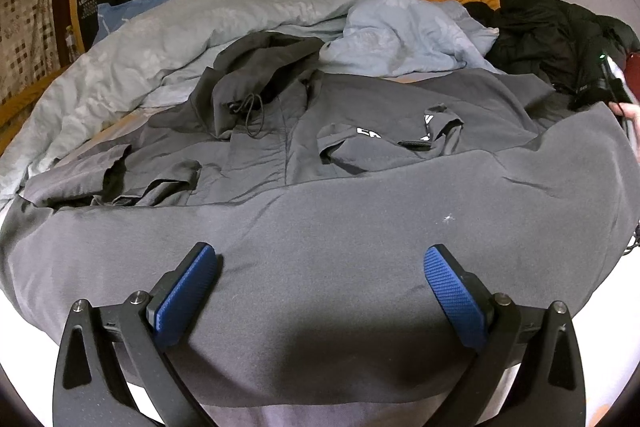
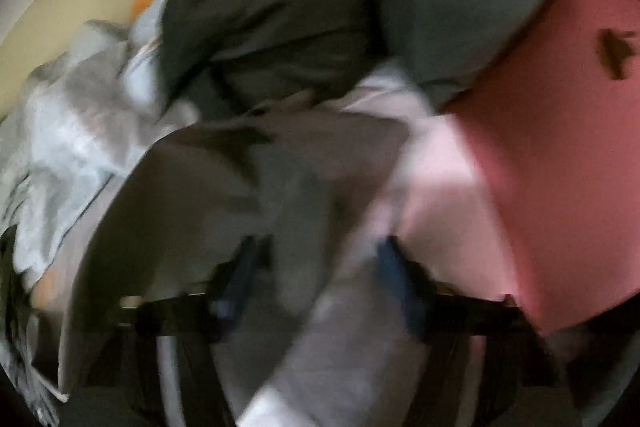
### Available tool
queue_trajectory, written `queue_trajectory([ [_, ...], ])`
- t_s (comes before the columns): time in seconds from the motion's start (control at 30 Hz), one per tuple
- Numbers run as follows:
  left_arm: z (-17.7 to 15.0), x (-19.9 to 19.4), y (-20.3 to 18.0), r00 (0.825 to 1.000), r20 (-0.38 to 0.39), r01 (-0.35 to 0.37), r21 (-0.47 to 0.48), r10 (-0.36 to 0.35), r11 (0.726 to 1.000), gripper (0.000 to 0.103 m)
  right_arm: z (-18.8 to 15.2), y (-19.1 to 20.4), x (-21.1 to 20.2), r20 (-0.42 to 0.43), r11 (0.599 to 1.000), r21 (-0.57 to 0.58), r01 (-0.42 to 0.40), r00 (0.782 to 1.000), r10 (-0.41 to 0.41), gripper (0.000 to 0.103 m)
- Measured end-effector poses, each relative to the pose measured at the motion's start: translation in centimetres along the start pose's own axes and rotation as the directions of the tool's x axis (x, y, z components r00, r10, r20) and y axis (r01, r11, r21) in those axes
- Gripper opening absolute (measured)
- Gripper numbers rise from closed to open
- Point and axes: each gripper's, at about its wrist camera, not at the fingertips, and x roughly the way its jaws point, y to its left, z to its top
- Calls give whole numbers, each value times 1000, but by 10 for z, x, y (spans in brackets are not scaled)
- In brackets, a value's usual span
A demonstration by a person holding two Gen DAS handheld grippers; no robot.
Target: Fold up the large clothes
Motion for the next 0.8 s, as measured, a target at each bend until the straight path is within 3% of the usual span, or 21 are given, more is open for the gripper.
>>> queue_trajectory([
  [0.03, 0, 2, 1, 1000, -6, 19, -8, -19, 1000, 103, -1, 1, 2, 0, 1000, 6, -29, 1000, 29, 3],
  [0.13, 2, 9, 0, 999, -40, 22, -6, -23, 1000, 103, 1, -1, -16, 22, 994, 108, -34, 999, 31, 3],
  [0.2, 2, 7, -3, 999, -36, 8, 9, -7, 1000, 103, 8, 21, -60, 126, 1000, 23, -4, 992, 1, 3],
  [0.3, 1, 5, -4, 1000, -29, 0, 13, 1, 1000, 103, 17, 77, -164, 364, 988, -155, 21, 931, 38, 3],
  [0.4, 0, -2, 3, 999, 4, 34, -11, -34, 999, 103, 13, 136, -259, 458, 952, -301, -52, 868, 193, 3],
  [0.5, -1, -23, 13, 992, 97, 81, -47, -76, 996, 103, -16, 205, -316, 419, 874, -467, -131, 838, 349, 3],
  [0.53, 0, -30, 19, 989, 119, 92, -63, -84, 994, 103, -36, 235, -325, 385, 831, -539, -135, 838, 386, 3],
  [0.6, 9, -49, 37, 990, 137, 47, -86, -35, 995, 102, -82, 287, -327, 339, 738, -665, -112, 835, 433, 3],
  [0.67, 20, -86, 75, 979, 206, 29, -136, 0, 990, 102, -132, 338, -300, 238, 679, -719, -150, 864, 443, 3],
  [0.73, 29, -122, 113, 955, 291, -6, -155, 52, 988, 102, -168, 365, -268, 130, 682, -692, -238, 888, 441, 3],
  [0.8, 37, -153, 148, 918, 384, -64, -110, 101, 992, 103, -203, 390, -221, 41, 715, -640, -283, 916, 399, 3],
])
